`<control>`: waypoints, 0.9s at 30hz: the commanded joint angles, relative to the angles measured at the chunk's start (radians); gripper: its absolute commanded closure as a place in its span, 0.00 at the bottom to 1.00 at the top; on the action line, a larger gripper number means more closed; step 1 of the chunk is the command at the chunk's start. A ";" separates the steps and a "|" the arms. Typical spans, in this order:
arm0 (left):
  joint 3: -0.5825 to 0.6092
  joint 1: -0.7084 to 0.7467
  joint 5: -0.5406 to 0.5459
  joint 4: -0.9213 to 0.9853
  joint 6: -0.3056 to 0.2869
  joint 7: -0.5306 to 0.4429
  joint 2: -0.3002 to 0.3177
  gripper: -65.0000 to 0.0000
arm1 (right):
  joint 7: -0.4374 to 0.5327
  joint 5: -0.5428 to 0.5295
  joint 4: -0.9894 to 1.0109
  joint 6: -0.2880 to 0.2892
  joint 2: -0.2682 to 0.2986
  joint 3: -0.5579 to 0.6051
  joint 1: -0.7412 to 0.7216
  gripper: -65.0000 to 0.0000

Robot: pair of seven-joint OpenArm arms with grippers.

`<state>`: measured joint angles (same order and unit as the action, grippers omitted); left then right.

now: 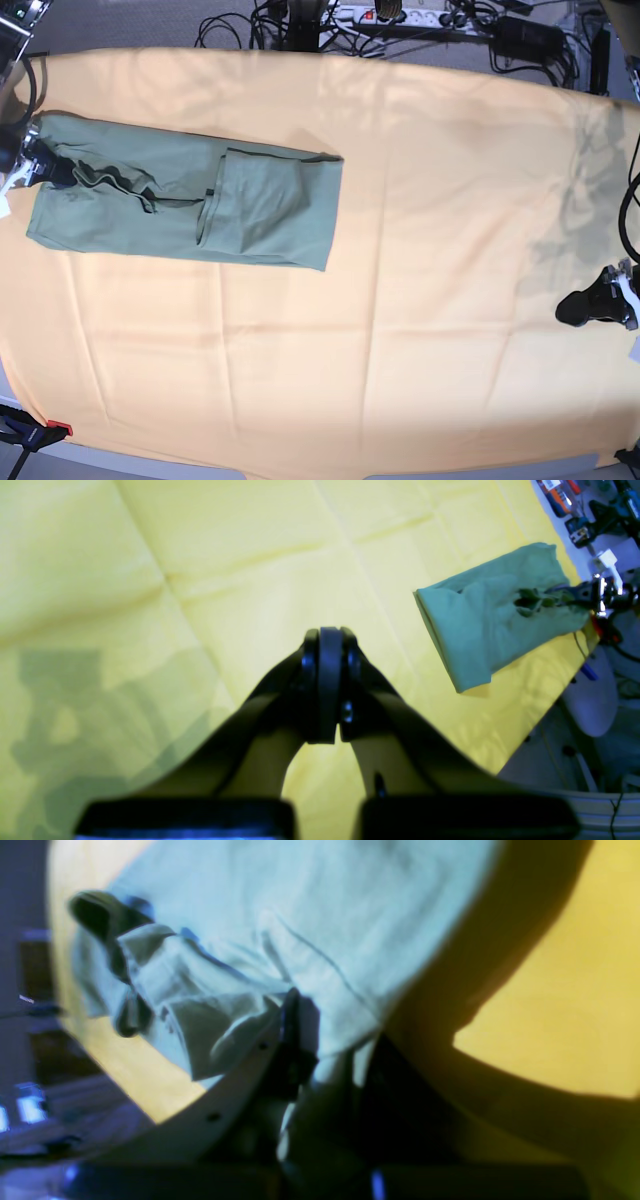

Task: Fold the T-shirt properly
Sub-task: 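Grasp the opposite strip end with the right gripper, then fold the held end over onto the folded half with the right gripper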

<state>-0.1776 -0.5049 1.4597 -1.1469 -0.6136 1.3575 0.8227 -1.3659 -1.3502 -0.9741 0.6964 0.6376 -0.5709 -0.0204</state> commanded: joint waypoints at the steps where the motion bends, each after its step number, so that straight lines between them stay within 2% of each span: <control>1: -0.010 -0.025 0.024 -0.014 -0.004 -0.018 0.025 1.00 | 0.011 0.006 -0.013 0.002 0.039 -0.007 -0.025 1.00; 4: -0.010 -0.025 0.024 -0.014 -0.005 -0.023 0.024 1.00 | 0.012 0.067 -0.015 0.002 0.055 -0.007 -0.041 1.00; 7: -0.010 -0.025 0.024 -0.014 -0.019 -0.026 0.024 1.00 | 0.010 0.069 -0.059 0.002 0.064 -0.008 -0.037 1.00; 13: -0.010 -0.024 0.024 -0.013 -0.022 -0.025 0.023 1.00 | 0.011 0.069 -0.306 0.002 0.029 -0.014 0.021 1.00; 16: -0.010 -0.024 0.024 -0.013 -0.022 -0.026 0.022 1.00 | 0.010 0.069 -0.499 0.002 -0.019 -0.014 0.089 1.00; 21: -0.010 -0.024 0.024 -0.013 -0.022 -0.026 0.016 1.00 | 0.021 0.068 -0.819 0.002 -0.151 -0.014 0.177 1.00; 24: -0.010 -0.024 0.024 -0.013 -0.022 -0.025 0.013 1.00 | 0.050 0.068 -0.977 0.002 -0.214 -0.011 0.170 1.00; 27: -0.010 -0.024 0.024 -0.013 -0.021 -0.014 0.014 1.00 | 0.089 0.069 -1.073 0.002 -0.250 0.000 0.146 1.00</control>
<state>-0.1780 -0.5049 1.4593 -1.1458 -0.6327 1.3563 0.8139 -1.2938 -1.2663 -2.0365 0.6964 0.3748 -0.5686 0.1341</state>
